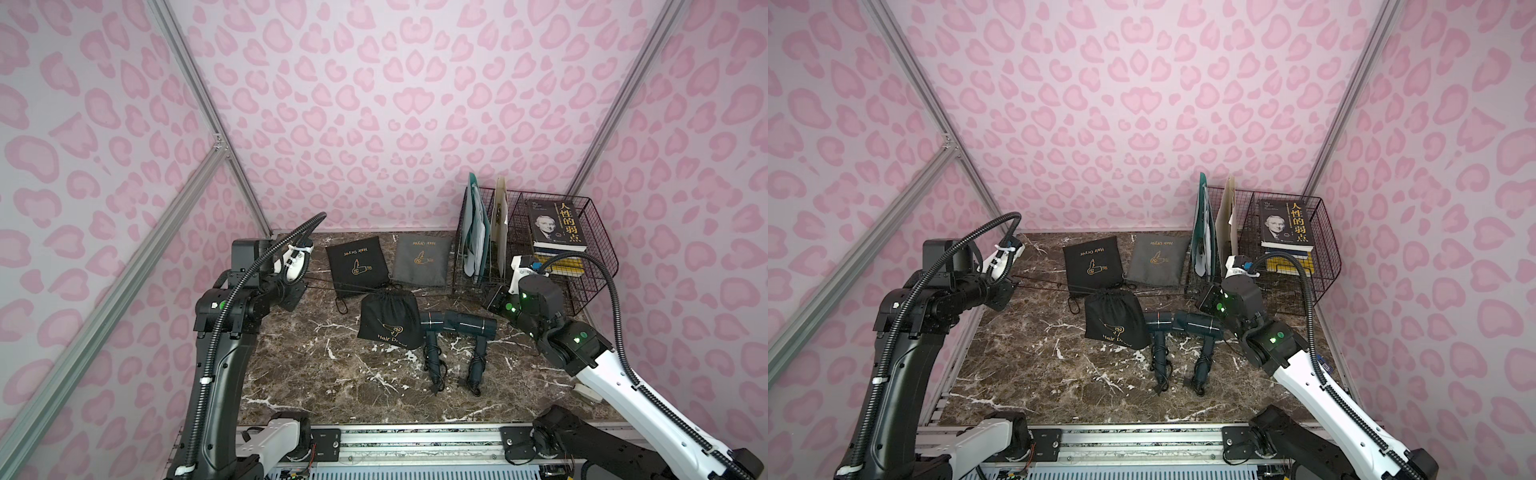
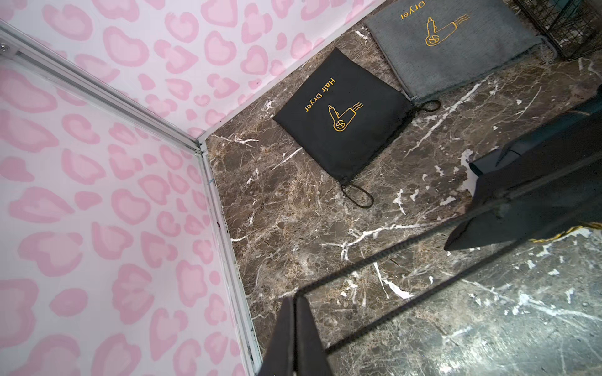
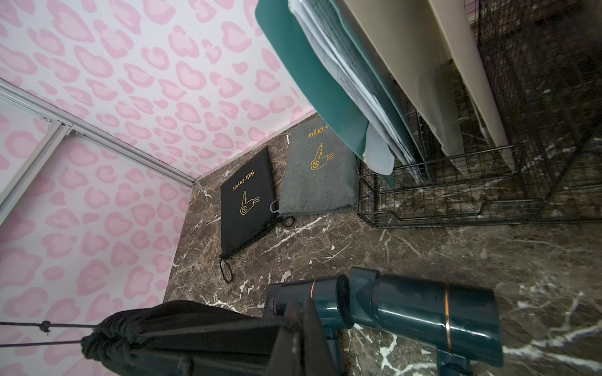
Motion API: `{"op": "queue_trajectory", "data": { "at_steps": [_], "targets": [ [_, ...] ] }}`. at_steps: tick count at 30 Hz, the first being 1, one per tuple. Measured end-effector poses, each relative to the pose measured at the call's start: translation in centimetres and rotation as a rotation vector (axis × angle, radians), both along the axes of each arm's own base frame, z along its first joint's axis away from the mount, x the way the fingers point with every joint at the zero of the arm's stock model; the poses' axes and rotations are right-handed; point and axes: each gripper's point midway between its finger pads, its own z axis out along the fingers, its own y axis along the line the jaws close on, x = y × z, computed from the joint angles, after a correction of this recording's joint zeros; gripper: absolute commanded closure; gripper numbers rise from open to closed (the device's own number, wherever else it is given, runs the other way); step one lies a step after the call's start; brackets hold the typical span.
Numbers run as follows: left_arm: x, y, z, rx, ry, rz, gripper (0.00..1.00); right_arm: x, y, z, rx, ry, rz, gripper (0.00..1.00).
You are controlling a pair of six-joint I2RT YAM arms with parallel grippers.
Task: Pack away hair dryers
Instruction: Pull the drawstrings on both sides of the drawstring bag, then place the drawstrings on both sides at the center of the board.
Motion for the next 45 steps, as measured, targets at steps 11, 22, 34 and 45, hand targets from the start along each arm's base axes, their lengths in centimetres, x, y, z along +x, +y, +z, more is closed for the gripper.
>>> {"op": "queue_trajectory", "data": {
  "at_steps": [11, 22, 34, 45],
  "targets": [
    [0.3, 2.0, 1.1, 0.023, -0.042, 0.049, 0.98, 0.0, -1.7, -0.4, -0.008, 0.006, -0.050, 1.00],
    [0.7, 3.8, 2.2, -0.043, -0.066, 0.082, 0.98, -0.2, -3.2, -0.1, 0.005, -0.008, -0.080, 1.00],
    [0.4, 4.6, 2.1, -0.109, -0.057, 0.094, 0.98, -0.6, -3.7, 0.5, 0.029, -0.021, -0.071, 1.00],
    [0.0, 4.7, 4.5, -0.108, -0.114, 0.095, 0.98, 0.5, 1.5, 2.6, -0.026, -0.027, 0.072, 1.00]
  ]
}}
